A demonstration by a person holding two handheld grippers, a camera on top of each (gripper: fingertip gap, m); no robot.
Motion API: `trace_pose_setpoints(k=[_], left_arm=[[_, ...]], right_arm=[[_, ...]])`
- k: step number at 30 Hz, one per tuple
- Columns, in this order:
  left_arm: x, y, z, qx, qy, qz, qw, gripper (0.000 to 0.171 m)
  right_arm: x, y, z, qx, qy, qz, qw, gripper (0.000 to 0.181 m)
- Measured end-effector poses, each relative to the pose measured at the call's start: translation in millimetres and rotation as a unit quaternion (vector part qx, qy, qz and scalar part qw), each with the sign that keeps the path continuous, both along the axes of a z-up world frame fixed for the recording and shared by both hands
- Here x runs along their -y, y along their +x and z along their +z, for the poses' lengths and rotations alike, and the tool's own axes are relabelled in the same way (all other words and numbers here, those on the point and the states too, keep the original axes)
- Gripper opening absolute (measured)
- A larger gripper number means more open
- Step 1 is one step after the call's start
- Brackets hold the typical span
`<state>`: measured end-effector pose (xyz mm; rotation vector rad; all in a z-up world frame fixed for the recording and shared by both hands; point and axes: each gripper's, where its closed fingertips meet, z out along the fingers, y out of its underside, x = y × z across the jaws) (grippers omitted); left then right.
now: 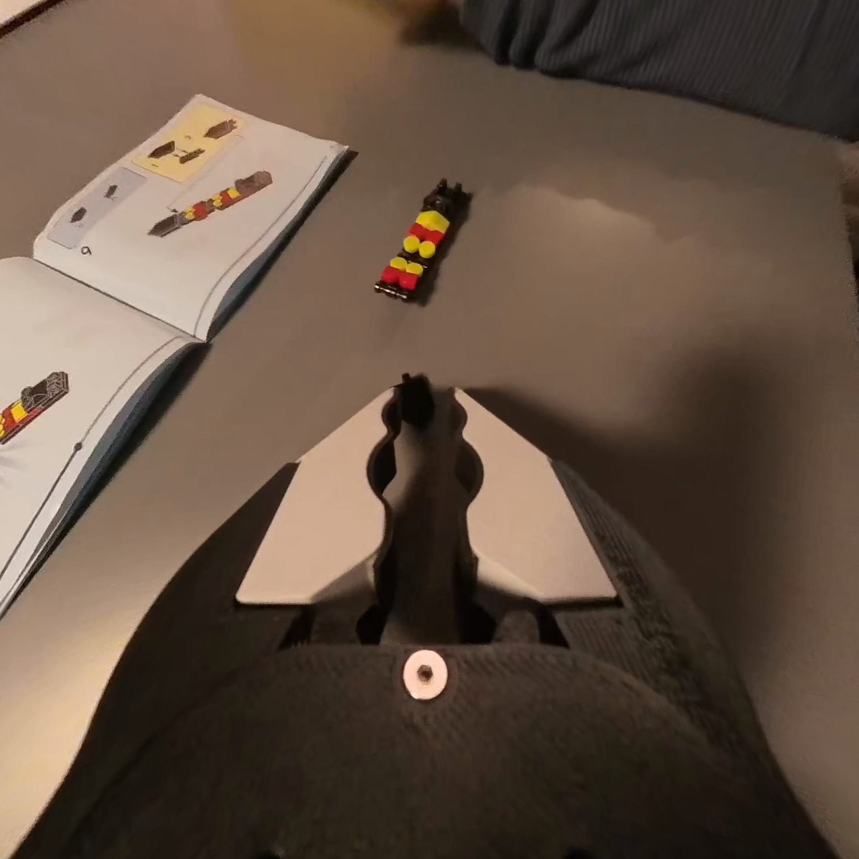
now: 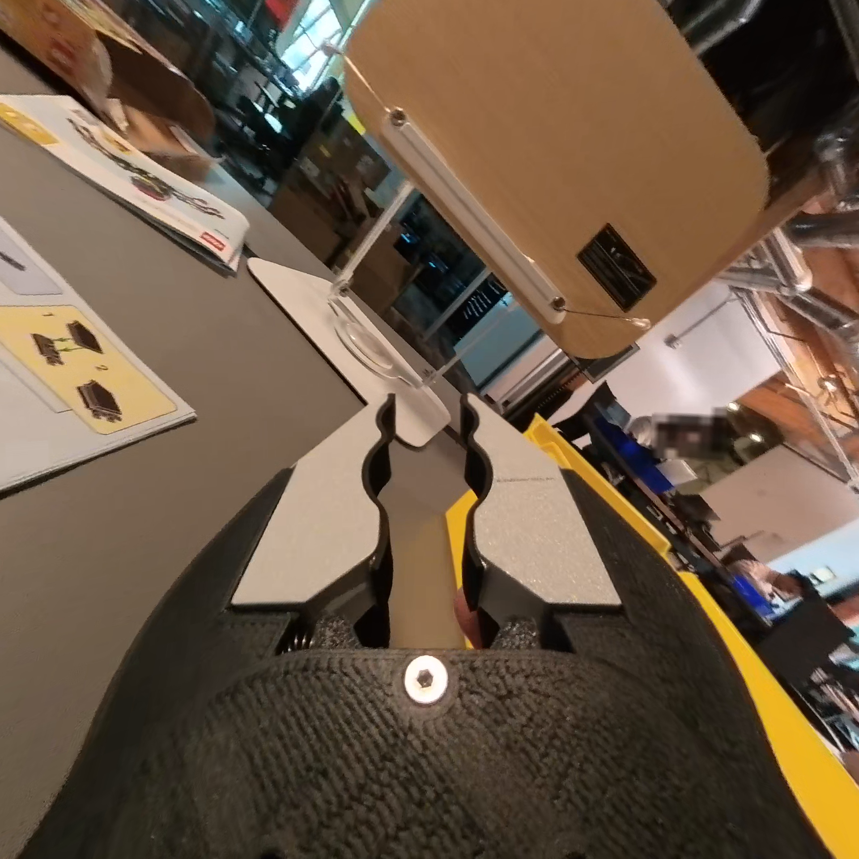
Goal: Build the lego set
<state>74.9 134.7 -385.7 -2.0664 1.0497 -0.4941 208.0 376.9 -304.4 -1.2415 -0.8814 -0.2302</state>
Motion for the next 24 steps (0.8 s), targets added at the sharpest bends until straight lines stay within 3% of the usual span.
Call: trace_pose_setpoints(k=[10, 14, 18, 21, 24], left_arm=[[-5.4, -3.6, 0.3, 0.003, 0.011, 0.011, 1.000, 0.013], [-8.3, 4.3, 35.4, 0.096, 0.079, -0.001, 0.992, 0.013], [-10.5, -2.8, 85.0, 0.184, 0.207, 0.017, 0.961, 0.013], [-5.5, -10.8, 110.3, 0.208, 0.287, 0.026, 0.935, 0.013], [-1.8, -11.9, 118.1, 0.203, 0.319, 0.025, 0.925, 0.013]], right_arm=[[16.4, -17.9, -0.4, 0.017, 0.005, 0.043, 0.999, 0.026], [28.3, -26.0, 6.4, 0.031, 0.035, 0.059, 0.997, 0.027], [30.3, -31.7, -0.7, 0.049, 0.030, 0.070, 0.996, 0.027], [29.6, -30.8, -1.2, 0.041, 0.023, 0.072, 0.996, 0.027], [27.7, -29.4, -3.0, 0.035, 0.013, 0.071, 0.997, 0.027]])
